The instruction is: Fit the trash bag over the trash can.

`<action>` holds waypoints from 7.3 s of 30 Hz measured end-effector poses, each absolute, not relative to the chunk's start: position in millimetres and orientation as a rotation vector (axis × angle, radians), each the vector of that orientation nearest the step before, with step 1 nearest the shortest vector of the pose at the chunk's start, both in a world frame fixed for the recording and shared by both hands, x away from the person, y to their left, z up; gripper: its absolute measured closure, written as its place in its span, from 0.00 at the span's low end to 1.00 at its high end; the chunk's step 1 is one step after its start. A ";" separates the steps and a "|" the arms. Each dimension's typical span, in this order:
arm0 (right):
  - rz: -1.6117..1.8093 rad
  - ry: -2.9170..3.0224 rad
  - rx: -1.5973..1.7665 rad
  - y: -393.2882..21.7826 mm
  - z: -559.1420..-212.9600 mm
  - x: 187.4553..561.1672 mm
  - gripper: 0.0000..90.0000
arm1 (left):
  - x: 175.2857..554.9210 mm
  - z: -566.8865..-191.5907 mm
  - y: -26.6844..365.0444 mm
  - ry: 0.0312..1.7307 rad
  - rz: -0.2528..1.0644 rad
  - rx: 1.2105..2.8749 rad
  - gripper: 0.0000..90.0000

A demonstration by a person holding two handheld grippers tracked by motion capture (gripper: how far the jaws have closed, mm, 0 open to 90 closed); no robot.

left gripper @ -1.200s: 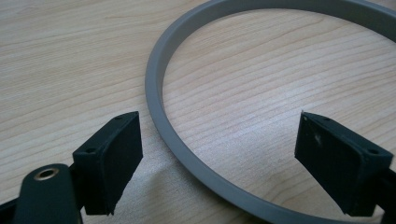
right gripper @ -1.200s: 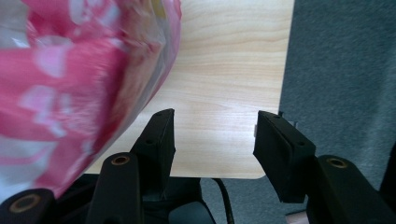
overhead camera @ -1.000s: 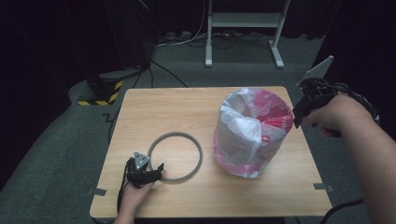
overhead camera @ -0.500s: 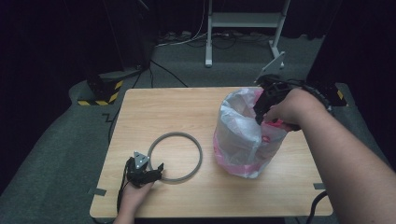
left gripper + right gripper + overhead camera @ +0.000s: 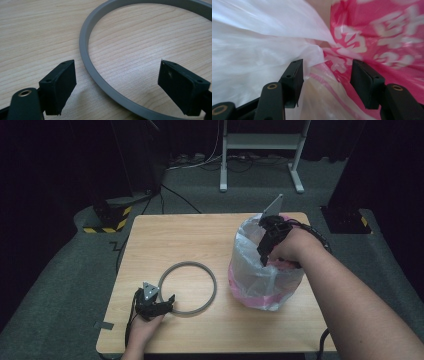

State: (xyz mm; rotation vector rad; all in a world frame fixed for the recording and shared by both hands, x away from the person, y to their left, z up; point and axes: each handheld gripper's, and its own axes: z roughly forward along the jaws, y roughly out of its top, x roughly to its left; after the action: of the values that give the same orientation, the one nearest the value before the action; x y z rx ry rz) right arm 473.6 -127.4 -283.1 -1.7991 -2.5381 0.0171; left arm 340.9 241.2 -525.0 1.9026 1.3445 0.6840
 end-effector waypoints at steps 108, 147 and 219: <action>-0.528 -2.626 -2.003 -110.5 -249.9 526.8 0.77 | 344.6 -526.4 238.8 1.356 0.671 1.938 0.17; -0.272 -2.633 -1.801 -99.1 -282.6 487.1 0.66 | 344.9 -526.3 241.0 1.367 0.654 1.925 0.17; -0.204 -2.537 -2.023 -168.2 -252.1 473.6 0.63 | 345.4 -526.4 241.6 1.375 0.649 1.932 0.17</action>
State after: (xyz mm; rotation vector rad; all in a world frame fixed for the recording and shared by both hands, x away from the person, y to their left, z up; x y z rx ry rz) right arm 473.6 -168.2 -252.1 -2.0230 -2.5375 -0.2039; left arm 345.4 241.6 -526.4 1.9317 1.3746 0.6487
